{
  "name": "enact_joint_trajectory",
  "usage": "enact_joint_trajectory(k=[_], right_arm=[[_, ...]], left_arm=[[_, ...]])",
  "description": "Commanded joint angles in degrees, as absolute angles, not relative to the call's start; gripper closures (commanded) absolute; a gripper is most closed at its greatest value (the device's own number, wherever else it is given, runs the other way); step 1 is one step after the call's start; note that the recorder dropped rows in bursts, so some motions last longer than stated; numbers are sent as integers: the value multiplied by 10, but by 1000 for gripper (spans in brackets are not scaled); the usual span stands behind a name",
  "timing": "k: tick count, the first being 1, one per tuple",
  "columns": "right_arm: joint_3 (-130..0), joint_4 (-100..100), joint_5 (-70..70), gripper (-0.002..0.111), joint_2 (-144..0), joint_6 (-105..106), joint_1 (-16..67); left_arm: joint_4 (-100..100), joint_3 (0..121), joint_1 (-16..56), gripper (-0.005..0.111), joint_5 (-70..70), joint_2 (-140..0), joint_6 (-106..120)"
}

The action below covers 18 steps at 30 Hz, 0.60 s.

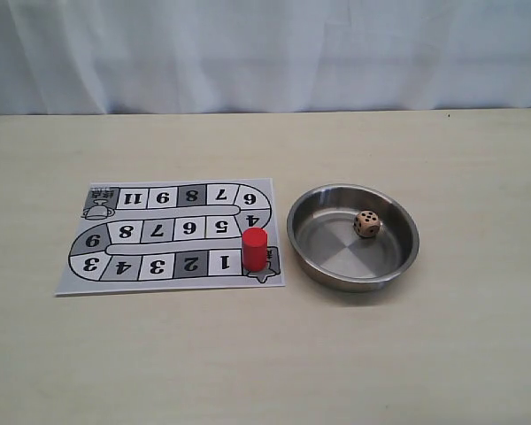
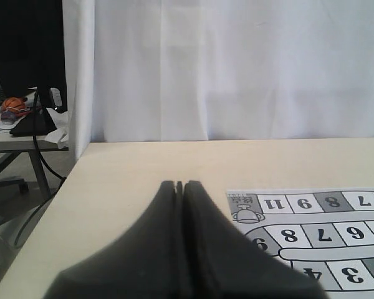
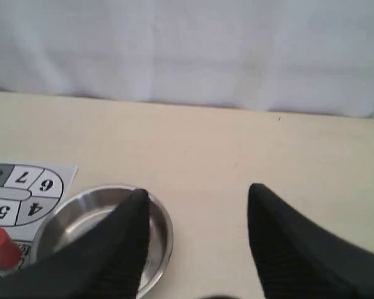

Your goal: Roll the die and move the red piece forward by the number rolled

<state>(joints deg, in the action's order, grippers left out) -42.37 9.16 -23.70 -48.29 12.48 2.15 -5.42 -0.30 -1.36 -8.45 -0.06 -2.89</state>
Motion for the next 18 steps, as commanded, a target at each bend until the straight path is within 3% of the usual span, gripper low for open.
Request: enact_joint_trajectory(k=[1, 11, 18], right_arm=[[-457, 164, -282, 54, -571, 229, 22], [-526, 228, -332, 54, -716, 253, 24], [-548, 226, -300, 54, -780, 259, 104]], left_arm=[[-53, 0, -14, 107, -82, 0, -30], [-53, 0, -14, 107, -82, 0, -30], [-53, 0, -14, 107, -82, 0, -30]])
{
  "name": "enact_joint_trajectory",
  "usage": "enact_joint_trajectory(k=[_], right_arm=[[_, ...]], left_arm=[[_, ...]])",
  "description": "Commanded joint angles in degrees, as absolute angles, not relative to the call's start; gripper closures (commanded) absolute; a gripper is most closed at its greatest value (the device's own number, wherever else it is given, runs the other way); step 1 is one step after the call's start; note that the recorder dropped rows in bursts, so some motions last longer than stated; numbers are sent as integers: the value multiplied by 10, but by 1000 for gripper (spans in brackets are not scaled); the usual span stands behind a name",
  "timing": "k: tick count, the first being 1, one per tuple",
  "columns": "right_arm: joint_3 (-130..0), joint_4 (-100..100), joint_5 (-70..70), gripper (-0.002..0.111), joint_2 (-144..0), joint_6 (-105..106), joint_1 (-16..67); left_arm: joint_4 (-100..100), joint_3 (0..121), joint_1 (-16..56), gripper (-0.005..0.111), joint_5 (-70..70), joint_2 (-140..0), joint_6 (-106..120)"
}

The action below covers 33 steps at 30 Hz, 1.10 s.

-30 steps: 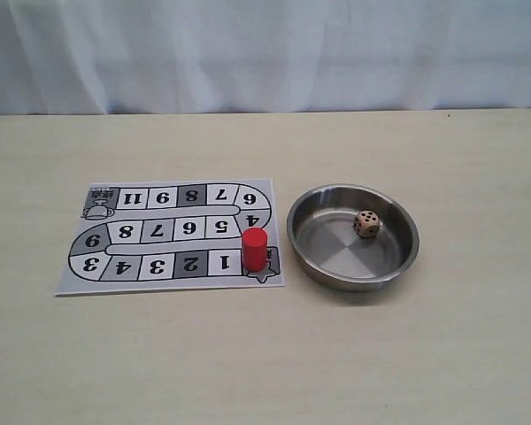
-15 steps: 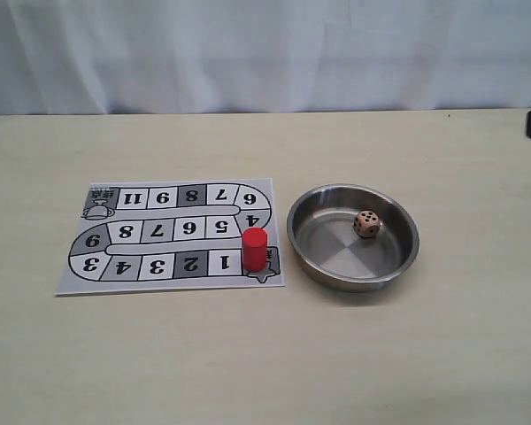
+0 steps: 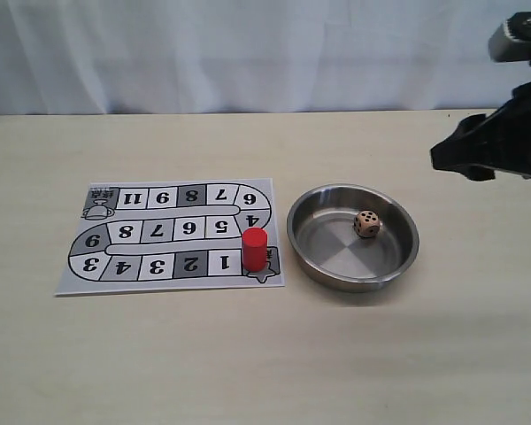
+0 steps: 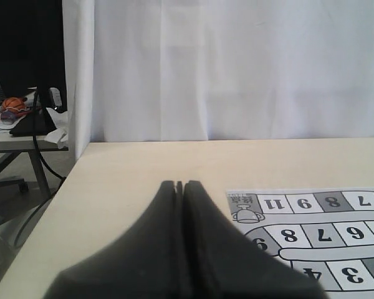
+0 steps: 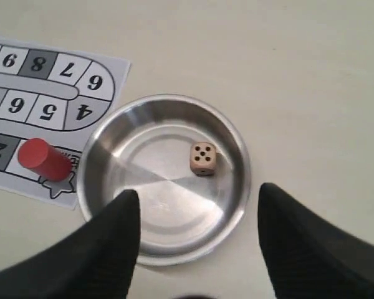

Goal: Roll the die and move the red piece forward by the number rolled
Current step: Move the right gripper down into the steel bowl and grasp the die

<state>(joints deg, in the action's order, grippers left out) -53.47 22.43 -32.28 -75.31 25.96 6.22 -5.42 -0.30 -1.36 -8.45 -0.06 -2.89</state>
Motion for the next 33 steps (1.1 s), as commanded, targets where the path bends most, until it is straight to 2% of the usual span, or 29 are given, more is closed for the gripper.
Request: enact_joint_trajectory(k=[1, 5, 15, 33], right_arm=[[-550, 225, -291, 54, -790, 254, 116], [-568, 214, -274, 54, -838, 233, 142], [-591, 218, -211, 54, -963, 231, 142], [-591, 218, -125, 54, -1061, 231, 141]], left_arm=[[-53, 0, -14, 107, -82, 0, -30], [-53, 0, -14, 107, -82, 0, -30], [-53, 0, -14, 107, -82, 0, -30], [-53, 0, -14, 107, -82, 0, -30]])
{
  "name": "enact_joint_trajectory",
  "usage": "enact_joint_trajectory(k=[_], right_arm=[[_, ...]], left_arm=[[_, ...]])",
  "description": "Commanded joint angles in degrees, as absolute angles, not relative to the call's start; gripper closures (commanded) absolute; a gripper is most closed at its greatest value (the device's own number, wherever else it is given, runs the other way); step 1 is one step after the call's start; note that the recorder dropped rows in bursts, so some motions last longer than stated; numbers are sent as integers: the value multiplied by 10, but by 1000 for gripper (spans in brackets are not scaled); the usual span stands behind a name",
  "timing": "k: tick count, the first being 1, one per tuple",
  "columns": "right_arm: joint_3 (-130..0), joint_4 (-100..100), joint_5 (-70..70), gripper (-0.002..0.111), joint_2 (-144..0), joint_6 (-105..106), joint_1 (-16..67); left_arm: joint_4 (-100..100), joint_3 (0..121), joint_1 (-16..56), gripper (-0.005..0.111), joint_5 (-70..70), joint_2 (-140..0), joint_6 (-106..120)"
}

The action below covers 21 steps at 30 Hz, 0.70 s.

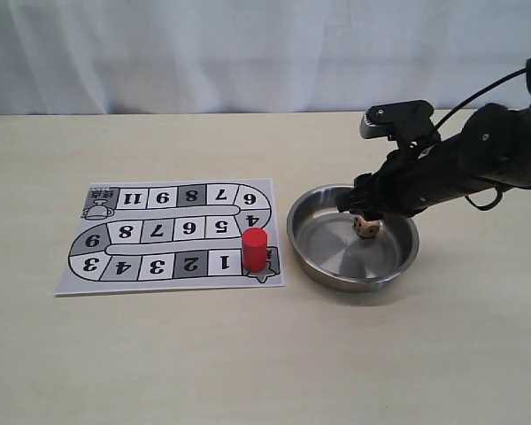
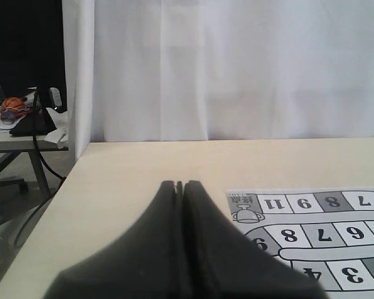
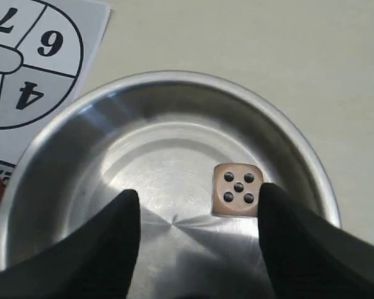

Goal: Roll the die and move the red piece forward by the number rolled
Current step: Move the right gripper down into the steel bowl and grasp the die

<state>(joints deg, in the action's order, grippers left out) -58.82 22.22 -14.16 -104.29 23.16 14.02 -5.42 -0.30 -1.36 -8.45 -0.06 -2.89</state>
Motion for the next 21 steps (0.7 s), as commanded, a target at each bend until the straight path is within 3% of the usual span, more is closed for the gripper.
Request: enact_joint_trajectory(k=[1, 21], right_arm=[[-591, 218, -121, 54, -1065, 231, 141], [-591, 236, -32, 54, -1135, 231, 141]], left_arm=[[-53, 0, -14, 107, -82, 0, -30], [-53, 0, -14, 107, -81, 0, -30]])
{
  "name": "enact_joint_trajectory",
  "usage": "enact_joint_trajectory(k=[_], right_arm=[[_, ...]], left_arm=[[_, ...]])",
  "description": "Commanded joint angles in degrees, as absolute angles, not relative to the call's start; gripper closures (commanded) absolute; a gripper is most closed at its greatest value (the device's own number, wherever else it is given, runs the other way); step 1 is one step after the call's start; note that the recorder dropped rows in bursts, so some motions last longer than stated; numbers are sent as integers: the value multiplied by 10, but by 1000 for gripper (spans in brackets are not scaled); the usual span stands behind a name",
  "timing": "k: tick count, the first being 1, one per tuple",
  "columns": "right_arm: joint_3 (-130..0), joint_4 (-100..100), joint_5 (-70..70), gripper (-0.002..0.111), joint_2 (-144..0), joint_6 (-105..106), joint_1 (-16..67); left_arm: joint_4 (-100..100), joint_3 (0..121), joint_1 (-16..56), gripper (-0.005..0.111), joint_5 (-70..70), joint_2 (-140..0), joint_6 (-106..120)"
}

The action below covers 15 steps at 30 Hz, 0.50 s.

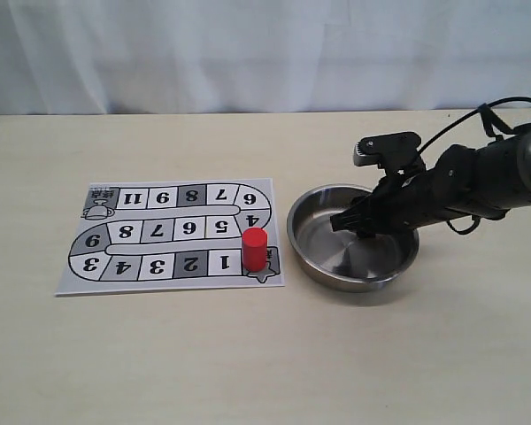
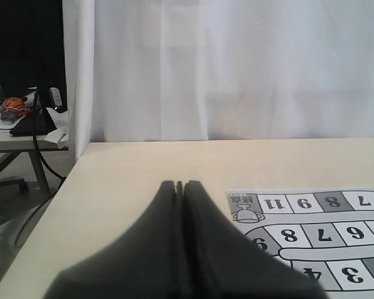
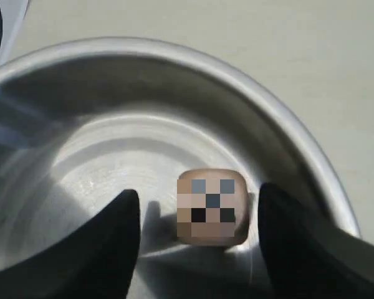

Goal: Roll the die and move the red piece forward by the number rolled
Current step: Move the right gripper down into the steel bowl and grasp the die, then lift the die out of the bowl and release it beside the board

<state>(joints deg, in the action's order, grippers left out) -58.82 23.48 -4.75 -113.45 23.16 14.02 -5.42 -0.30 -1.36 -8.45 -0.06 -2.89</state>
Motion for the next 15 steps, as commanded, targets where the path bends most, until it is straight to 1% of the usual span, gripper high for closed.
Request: enact_joint_trajectory(k=[1, 13, 15], right_arm=[[-591, 236, -30, 54, -1137, 231, 141], [-591, 236, -30, 54, -1156, 231, 141], [-591, 236, -30, 58, -1156, 231, 141]], left_arm=[[-53, 0, -14, 107, -81, 0, -30], [-53, 0, -14, 107, -83, 0, -30], [-53, 0, -14, 107, -83, 0, -30]])
